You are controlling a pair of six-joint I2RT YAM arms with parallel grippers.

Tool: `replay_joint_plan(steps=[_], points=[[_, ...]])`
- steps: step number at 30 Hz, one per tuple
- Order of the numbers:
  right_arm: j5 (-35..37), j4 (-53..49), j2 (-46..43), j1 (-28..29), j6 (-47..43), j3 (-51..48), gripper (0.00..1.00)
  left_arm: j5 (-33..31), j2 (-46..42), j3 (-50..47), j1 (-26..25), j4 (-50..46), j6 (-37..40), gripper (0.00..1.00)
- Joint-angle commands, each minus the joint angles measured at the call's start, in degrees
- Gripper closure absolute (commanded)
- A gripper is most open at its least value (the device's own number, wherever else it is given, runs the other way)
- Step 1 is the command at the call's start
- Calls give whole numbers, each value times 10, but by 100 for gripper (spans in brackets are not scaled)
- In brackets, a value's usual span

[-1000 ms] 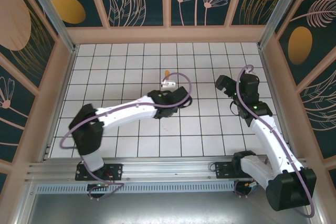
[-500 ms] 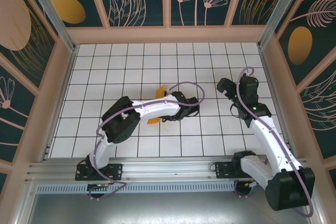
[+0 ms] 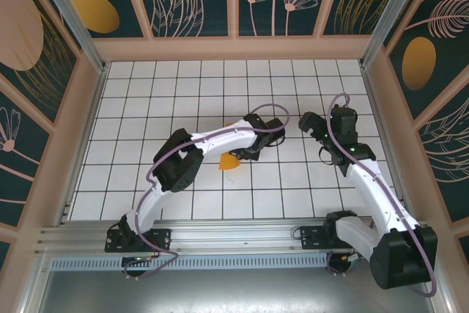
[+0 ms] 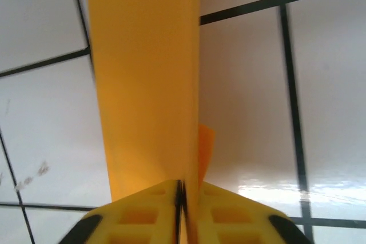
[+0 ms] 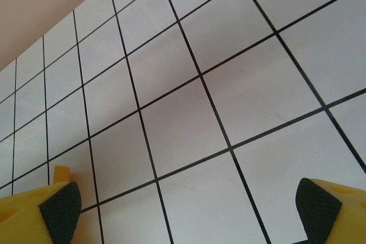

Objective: Fold a paper plane with a square sheet of paper (fold left side to right side)
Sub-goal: Turn over the paper at the center of the table.

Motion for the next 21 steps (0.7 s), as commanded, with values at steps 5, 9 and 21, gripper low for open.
replay_joint_plan(steps=[5, 9, 21], points=[[-48, 7, 24, -3, -16, 6, 1, 80, -5, 40, 22, 32, 53, 55], [-86, 8, 46, -3, -25, 14, 3, 129, -44, 20, 33, 89, 70, 42], [-233, 116, 189, 97, 8, 44, 51, 285, -367, -370, 161, 447, 36, 33]])
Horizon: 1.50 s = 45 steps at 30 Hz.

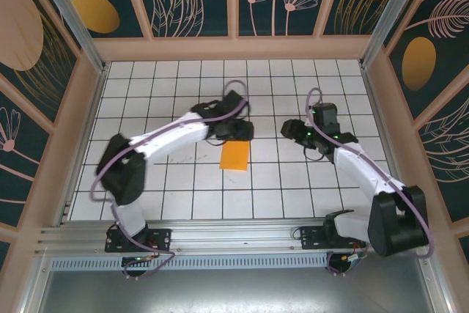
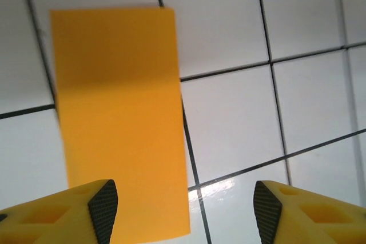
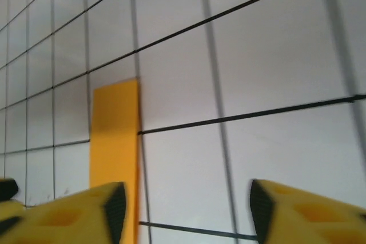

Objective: Fold a paper plane with a square sheet of paper (fold left side to right side)
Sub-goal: Turn over the paper at the center of the table, then third fold the triangle at the center of the table.

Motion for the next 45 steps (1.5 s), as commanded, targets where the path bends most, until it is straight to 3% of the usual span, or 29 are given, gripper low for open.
replay_joint_plan(steps=[1, 7, 10, 17, 27, 45], points=[[-61, 72, 61, 46, 30, 28, 57, 64, -86, -119, 51, 154, -27, 32], [-68, 100, 198, 119, 48, 108, 87, 151, -192, -315, 141, 329, -62, 32], [-51, 88, 253, 139, 45, 155, 95, 190, -209, -368, 162, 386, -73, 32], [-2, 37, 360, 146, 29, 244, 96, 220, -179, -403, 168, 432, -81, 32], [63, -17, 422, 146, 0, 297, 96, 230, -116, -377, 167, 404, -63, 39], [-10, -4, 467, 145, -108, 301, 96, 245, -39, -328, 150, 377, -56, 39]])
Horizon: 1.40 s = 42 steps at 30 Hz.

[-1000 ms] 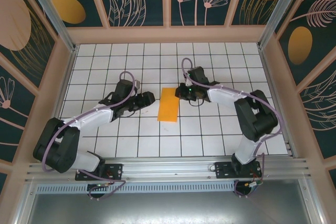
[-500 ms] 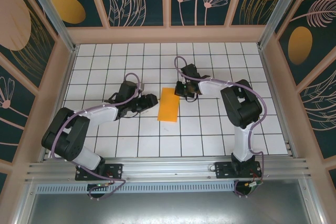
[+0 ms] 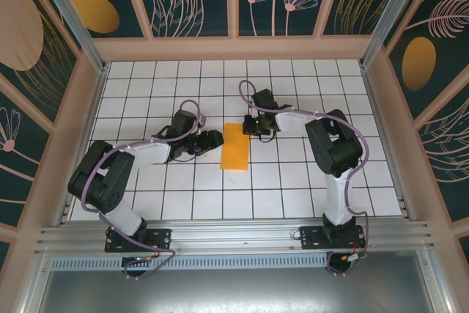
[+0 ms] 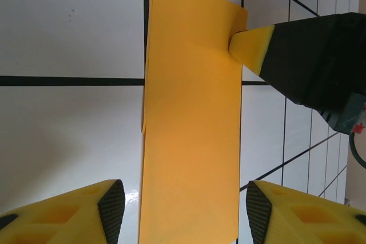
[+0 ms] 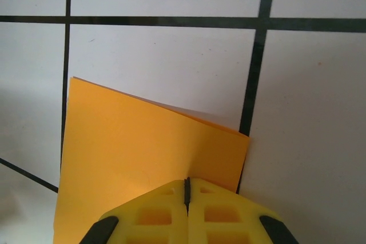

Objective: Fold a paper plane with a square sheet of paper (fold left side to right side)
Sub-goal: Third fold the triangle at the center of the table.

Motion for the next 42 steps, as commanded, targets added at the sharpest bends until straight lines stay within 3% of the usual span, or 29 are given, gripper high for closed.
replay_joint_plan(steps=[1, 6, 15, 24, 42], points=[[-23, -13, 31, 3, -35, 1, 96, 2, 18, 25, -12, -26, 16, 39], [-34, -3, 20, 3, -48, 3, 95, -18, 30, 45, -22, -54, 26, 38], [-29, 18, -74, 2, -42, -29, 85, -47, 12, 42, -25, -64, 22, 38], [-115, 74, -132, 8, 23, -158, 89, -48, 13, 38, -25, -63, 22, 38], [-91, 42, -96, 8, 6, -143, 90, -38, 24, 41, -29, -61, 19, 37]])
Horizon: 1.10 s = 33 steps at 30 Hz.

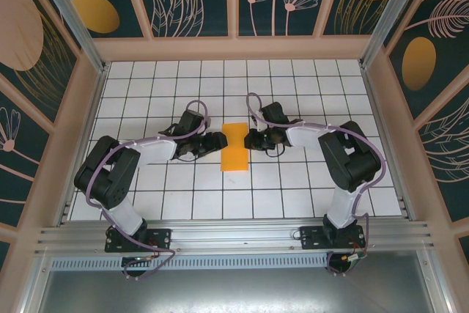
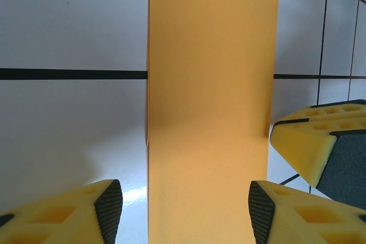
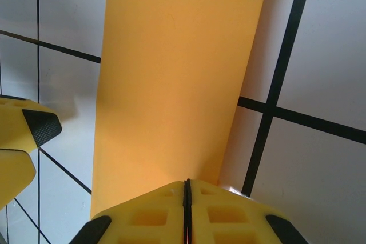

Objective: Fold a paper plane with a square sheet of paper (fold left side to right side)
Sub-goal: Third fold the triangle at the center of the table.

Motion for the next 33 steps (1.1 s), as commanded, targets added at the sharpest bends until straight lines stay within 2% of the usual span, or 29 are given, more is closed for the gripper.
replay_joint_plan(steps=[1, 11, 17, 29, 33], points=[[17, -18, 23, 4, -10, 18, 90, 3, 0, 6, -6, -9, 6, 37], [64, -64, 51, 4, -35, 33, 92, 18, 32, 19, -17, -16, 7, 37], [57, -59, 49, 4, -36, 31, 92, 23, 46, 29, -24, -19, 8, 39], [56, -55, 47, 4, -34, 28, 92, 21, 35, 31, -26, -15, 0, 56], [67, -41, 29, 4, -35, 17, 89, 12, 27, 26, -26, -19, -4, 66]])
